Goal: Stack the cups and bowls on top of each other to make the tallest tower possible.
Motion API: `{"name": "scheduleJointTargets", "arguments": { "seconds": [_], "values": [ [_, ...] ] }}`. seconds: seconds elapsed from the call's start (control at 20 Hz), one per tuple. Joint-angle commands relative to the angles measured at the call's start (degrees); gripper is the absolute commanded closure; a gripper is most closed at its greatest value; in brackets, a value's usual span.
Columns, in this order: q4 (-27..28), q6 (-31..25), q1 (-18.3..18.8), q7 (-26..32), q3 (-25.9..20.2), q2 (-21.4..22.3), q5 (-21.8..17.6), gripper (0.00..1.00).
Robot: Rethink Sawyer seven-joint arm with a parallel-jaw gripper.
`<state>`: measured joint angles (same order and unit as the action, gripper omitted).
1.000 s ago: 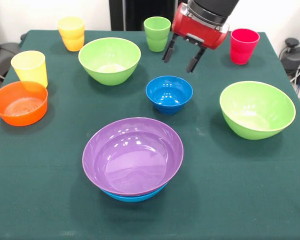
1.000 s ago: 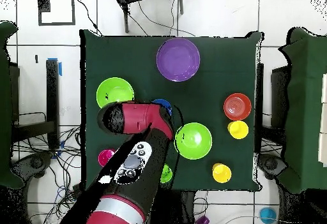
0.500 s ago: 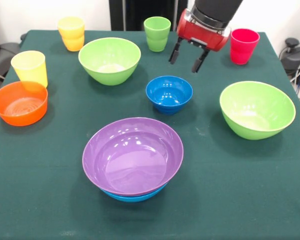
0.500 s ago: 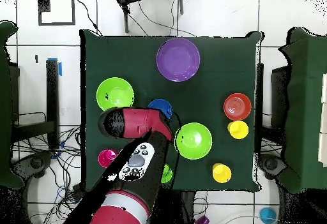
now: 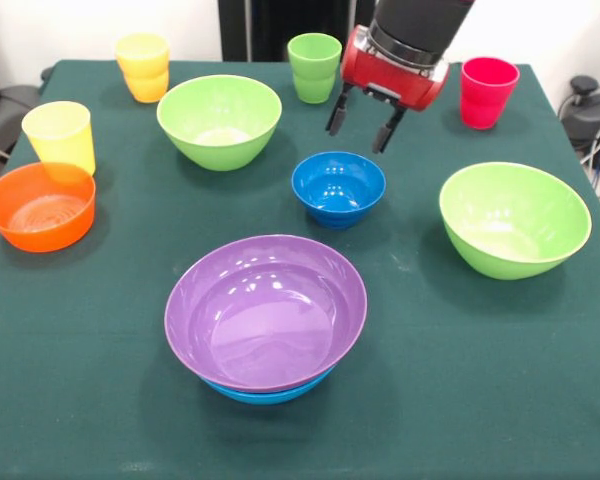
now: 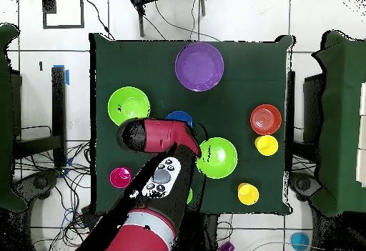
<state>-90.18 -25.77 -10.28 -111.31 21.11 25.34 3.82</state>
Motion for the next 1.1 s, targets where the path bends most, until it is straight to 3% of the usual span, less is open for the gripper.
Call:
{"name": "scheduleJointTargets", "arguments": {
  "seconds": [0.05, 0.75, 1.1],
  "values": [
    [4.0, 4.2, 0.7, -8.2, -6.6, -5.1, 1.1, 0.00],
    [4.0, 5.8, -0.6, -10.2, -6.9, -6.3, 3.2, 0.00],
    [2.7, 5.0, -0.8, -9.6, -7.2, -4.9, 4.0, 0.00]
  ]
}}
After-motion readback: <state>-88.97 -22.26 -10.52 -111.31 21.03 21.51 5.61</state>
